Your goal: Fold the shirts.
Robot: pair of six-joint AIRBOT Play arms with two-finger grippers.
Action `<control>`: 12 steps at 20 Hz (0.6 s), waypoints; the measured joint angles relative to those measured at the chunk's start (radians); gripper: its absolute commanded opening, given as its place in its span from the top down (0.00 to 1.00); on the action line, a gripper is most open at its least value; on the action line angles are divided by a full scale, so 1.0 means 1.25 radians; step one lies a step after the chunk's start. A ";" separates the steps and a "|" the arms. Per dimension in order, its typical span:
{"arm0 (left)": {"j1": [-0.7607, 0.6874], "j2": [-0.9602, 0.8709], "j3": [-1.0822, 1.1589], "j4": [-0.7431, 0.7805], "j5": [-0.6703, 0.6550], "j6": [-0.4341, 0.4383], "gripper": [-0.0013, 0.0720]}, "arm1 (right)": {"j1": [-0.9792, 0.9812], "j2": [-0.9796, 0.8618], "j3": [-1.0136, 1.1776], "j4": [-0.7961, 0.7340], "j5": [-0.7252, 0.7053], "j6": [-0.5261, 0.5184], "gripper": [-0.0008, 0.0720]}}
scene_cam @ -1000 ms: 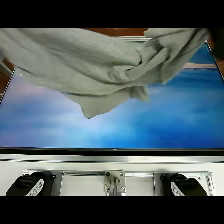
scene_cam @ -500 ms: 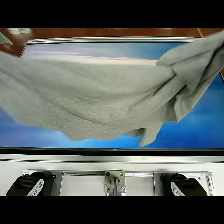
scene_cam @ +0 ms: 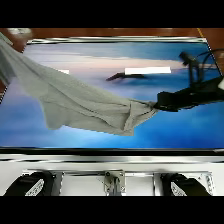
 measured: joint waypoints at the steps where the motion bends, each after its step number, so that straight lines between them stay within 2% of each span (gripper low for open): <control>1: 0.000 -0.046 -0.002 -0.017 0.009 -0.005 0.94 | 0.000 -0.021 -0.033 0.005 -0.027 0.001 0.90; 8: -0.036 -0.404 -0.005 -0.222 0.037 -0.015 0.91 | 0.000 -0.215 -0.120 0.040 -0.236 0.005 0.90; 9: -0.051 -0.449 -0.006 -0.237 0.031 -0.016 0.72 | 0.000 -0.234 -0.123 0.044 -0.252 0.005 0.90; 10: -0.066 -0.487 -0.006 -0.253 0.022 -0.016 0.35 | 0.000 -0.249 -0.125 0.050 -0.269 0.005 0.90; 11: -0.078 -0.521 -0.006 -0.264 0.006 -0.017 0.06 | -0.001 -0.260 -0.126 0.052 -0.278 0.005 0.90; 12: -0.083 -0.544 -0.006 -0.272 -0.016 -0.017 0.05 | -0.002 -0.267 -0.124 0.052 -0.283 0.001 0.90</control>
